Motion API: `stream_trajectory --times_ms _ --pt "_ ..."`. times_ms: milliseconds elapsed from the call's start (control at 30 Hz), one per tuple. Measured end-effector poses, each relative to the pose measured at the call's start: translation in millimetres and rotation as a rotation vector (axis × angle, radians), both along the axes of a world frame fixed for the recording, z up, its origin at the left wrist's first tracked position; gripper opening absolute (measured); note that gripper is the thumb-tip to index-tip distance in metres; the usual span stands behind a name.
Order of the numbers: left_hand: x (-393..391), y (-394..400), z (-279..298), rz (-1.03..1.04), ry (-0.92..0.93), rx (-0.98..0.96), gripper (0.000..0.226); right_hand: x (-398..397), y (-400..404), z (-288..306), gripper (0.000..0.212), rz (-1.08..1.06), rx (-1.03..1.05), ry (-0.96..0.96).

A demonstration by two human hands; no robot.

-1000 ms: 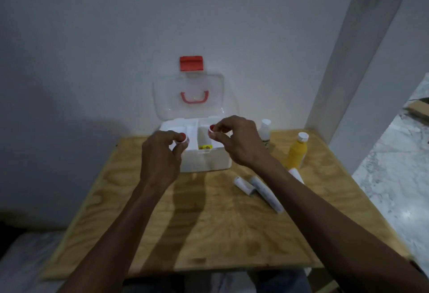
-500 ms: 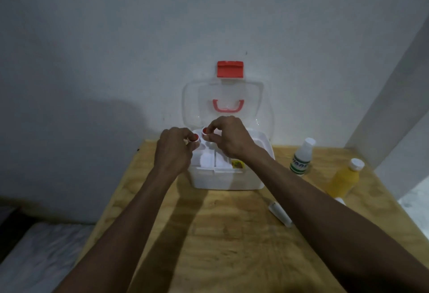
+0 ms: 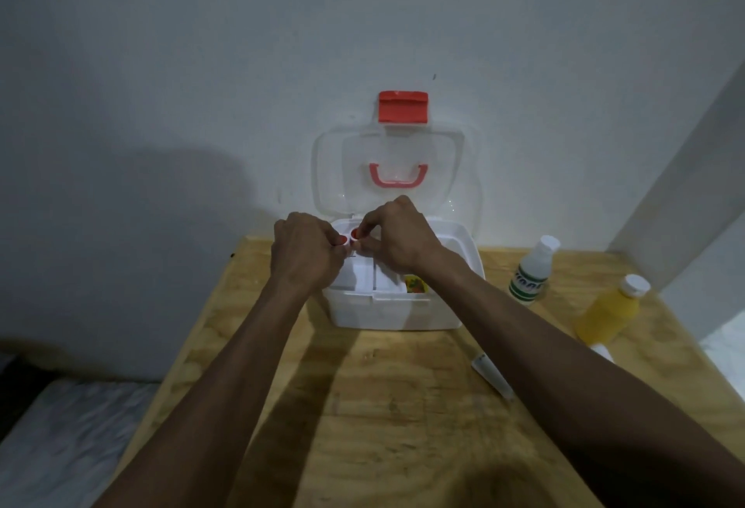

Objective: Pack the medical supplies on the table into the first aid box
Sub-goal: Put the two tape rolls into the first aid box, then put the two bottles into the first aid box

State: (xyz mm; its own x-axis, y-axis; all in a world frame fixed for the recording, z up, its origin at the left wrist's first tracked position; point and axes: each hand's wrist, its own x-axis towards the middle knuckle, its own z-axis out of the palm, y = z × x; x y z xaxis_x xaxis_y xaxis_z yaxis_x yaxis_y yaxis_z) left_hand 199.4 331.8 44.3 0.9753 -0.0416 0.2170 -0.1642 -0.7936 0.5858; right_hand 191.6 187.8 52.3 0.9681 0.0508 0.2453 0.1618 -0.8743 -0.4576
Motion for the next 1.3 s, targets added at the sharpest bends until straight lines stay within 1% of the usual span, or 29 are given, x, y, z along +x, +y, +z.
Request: stream_trajectory --times_ms 100,200,300,500,667,800,900,1000,1100,1300 --pt "-1.7 1.4 4.1 -0.007 0.049 -0.036 0.023 1.7 1.5 -4.6 0.026 -0.011 0.010 0.004" --pt "-5.7 2.0 5.9 -0.038 0.063 -0.087 0.027 1.0 1.5 -5.4 0.023 -0.008 0.054 0.018" --pt "-7.9 2.7 4.8 -0.027 0.095 -0.156 0.029 -1.5 -0.5 -4.2 0.022 -0.006 0.116 0.033" --pt "-13.0 3.2 3.2 -0.001 0.068 -0.219 0.027 -7.5 -3.6 -1.8 0.022 -0.002 0.194 0.033" --pt "-17.2 4.5 4.0 0.000 0.047 -0.231 0.025 -10.9 -4.8 -0.2 0.023 0.002 0.208 0.019" --pt "-22.7 2.6 6.2 0.002 0.033 -0.232 0.030 -16.6 -8.2 3.2 0.029 -0.023 0.193 0.001" --pt "-30.5 1.3 10.7 0.019 -0.008 -0.240 0.036 -28.0 -14.3 9.5 0.032 -0.040 0.197 -0.023" --pt "-45.5 -3.1 19.3 -0.006 -0.101 -0.251 0.039 -49.4 -26.5 19.5 0.031 -0.056 0.217 -0.055" --pt "-65.4 -15.1 26.3 -0.047 -0.193 -0.265 0.037 -77.6 -45.1 26.5 0.028 -0.080 0.244 -0.117" --pt "-107.5 -61.2 27.7 -0.169 -0.267 -0.348 0.031 -137.1 -92.4 30.0 0.021 -0.226 0.323 -0.210"
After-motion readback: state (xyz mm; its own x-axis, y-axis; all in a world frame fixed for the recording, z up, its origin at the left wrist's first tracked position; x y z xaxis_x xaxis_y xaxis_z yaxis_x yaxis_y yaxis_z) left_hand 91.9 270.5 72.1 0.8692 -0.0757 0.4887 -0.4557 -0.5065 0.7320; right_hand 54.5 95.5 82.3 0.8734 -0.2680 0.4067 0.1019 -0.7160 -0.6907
